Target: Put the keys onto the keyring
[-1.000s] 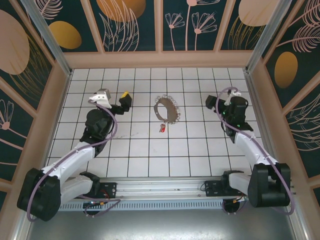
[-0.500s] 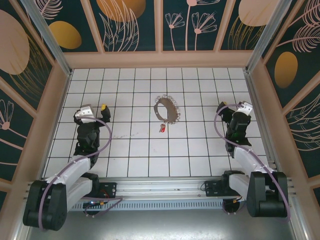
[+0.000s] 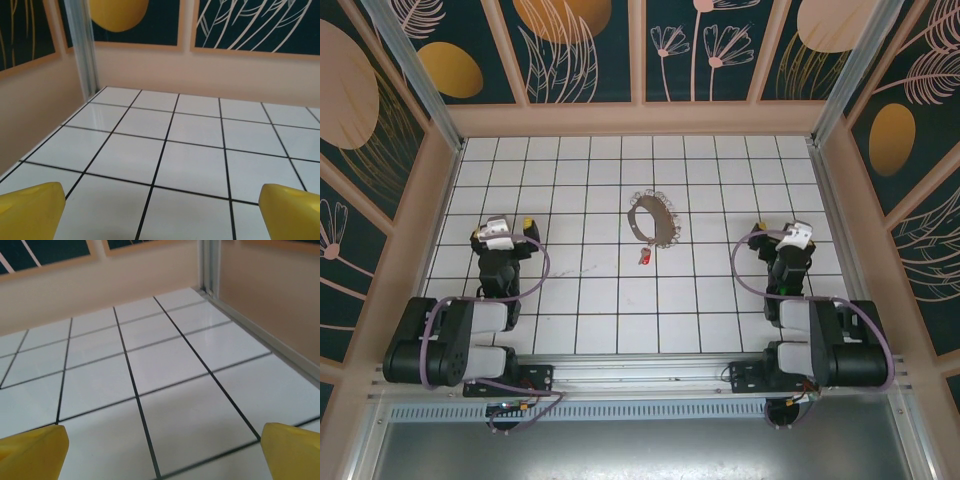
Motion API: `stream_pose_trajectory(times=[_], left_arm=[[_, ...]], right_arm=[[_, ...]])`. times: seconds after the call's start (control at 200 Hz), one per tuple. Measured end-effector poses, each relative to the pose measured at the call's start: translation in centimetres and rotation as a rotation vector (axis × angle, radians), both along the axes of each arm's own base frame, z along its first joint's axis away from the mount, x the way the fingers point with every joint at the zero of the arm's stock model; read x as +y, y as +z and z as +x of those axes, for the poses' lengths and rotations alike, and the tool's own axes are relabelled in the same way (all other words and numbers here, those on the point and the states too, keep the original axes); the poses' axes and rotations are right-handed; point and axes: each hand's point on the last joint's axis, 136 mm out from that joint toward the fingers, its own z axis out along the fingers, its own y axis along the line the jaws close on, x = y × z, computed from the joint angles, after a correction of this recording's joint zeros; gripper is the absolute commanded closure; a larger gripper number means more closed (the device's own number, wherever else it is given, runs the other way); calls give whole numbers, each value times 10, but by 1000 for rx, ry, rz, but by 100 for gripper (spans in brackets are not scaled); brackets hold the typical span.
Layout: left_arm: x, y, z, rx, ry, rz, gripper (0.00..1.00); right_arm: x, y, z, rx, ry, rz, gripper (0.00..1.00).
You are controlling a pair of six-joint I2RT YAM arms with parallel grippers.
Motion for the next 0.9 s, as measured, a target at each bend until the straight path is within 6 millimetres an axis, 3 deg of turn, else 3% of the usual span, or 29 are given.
stream_pose_trajectory(times=[0.105, 0.295, 0.36, 0.51, 0.901], left_arm=[[-3, -3, 3, -2, -21, 13, 1], [-6, -20, 8, 35, -36, 27, 1], [-7, -18, 13, 33, -42, 28, 1], [3, -5, 29, 9, -32, 12, 1], [4, -11, 31, 36, -40, -1, 2]], right_arm=[[5, 6, 5, -52, 34, -12, 1], [12, -5, 12, -50, 80, -30, 1], [14, -11, 18, -19, 93, -31, 1], [11, 4, 36, -53, 110, -26, 1], [17, 1, 37, -39, 128, -29, 1]])
